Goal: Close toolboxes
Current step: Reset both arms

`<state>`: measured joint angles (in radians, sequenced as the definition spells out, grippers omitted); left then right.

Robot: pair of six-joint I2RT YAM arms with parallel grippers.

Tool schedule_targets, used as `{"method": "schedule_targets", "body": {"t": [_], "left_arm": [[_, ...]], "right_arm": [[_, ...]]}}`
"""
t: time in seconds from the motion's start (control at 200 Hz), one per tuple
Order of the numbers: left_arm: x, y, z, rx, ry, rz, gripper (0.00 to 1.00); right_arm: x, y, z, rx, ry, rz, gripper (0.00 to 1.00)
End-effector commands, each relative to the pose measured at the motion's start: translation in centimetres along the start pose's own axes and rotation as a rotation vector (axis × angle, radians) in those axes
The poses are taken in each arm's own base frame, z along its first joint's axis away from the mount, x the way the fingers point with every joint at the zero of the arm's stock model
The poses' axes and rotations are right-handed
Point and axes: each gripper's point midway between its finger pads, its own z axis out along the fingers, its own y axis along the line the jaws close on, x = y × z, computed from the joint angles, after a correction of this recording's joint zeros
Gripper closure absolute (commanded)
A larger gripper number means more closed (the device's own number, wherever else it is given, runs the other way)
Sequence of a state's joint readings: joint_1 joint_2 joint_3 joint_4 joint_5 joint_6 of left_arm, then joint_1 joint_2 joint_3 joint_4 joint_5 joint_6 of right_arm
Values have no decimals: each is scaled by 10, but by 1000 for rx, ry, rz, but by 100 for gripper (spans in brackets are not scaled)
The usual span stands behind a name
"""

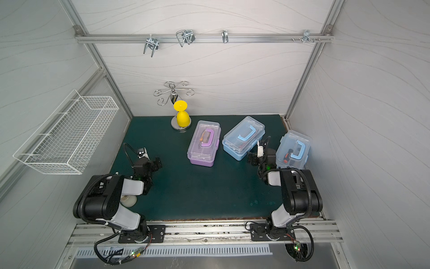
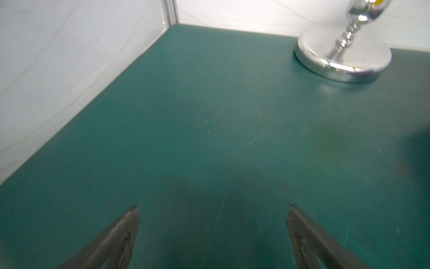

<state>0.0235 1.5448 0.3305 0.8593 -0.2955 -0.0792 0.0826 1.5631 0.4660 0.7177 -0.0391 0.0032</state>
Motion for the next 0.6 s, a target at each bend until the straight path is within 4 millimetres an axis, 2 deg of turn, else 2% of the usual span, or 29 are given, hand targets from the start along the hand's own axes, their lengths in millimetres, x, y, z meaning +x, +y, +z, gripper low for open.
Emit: {"method": "schedule_targets", "body": {"t": [0.0,0.15,0.515,0.59], "left_arm": [[-33,-8,7,-3,-67,-29,0],[-37,-22,3,1,-110,42,0],[-38,-22,3,-2,-119,44,0],[-38,-15,6,-17,-107,17,0]], "right_arm": [[-7,-4,0,7,-38,-13,1],[-7,-4,1,6,-37,-18,1],[-7,-4,1,6,-37,-17,1],[-6,-4,1,6,-36,-18,1]]}}
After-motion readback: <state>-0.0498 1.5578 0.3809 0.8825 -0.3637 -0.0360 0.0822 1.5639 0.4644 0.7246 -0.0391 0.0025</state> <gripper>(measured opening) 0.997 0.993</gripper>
